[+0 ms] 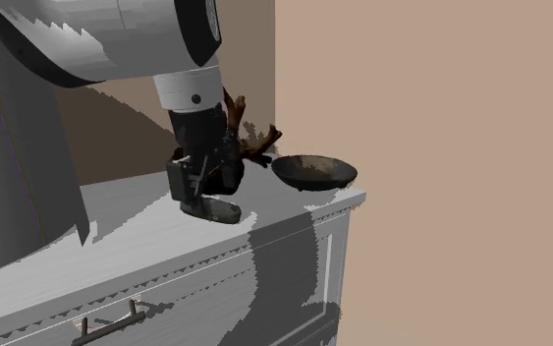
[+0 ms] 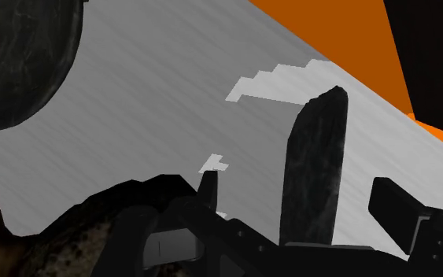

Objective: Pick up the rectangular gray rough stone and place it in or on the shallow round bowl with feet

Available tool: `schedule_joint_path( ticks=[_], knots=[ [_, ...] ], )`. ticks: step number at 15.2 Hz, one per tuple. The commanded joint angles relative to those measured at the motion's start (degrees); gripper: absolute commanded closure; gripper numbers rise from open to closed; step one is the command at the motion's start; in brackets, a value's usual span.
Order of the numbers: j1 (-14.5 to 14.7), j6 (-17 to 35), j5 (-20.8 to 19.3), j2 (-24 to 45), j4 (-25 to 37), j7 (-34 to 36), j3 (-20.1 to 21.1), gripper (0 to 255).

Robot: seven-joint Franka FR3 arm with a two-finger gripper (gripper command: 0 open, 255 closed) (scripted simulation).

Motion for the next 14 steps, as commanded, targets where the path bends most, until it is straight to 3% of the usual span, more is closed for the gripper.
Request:
schedule_joint_path(
  ticks=[1, 7, 8, 14],
  knots=[
    [0.0, 0.7, 0.1, 1.4, -0.3, -0.1, 0.1, 0],
    [0.1, 0.7, 0.1, 1.5, -0.3, -0.2, 0.0, 0],
    [0.1, 0.9, 0.2, 1.5, -0.4, -0.1, 0.0, 255],
    [-0.1, 0.7, 0.2, 1.4, -0.4, -0.5, -0.1, 255]
  ],
)
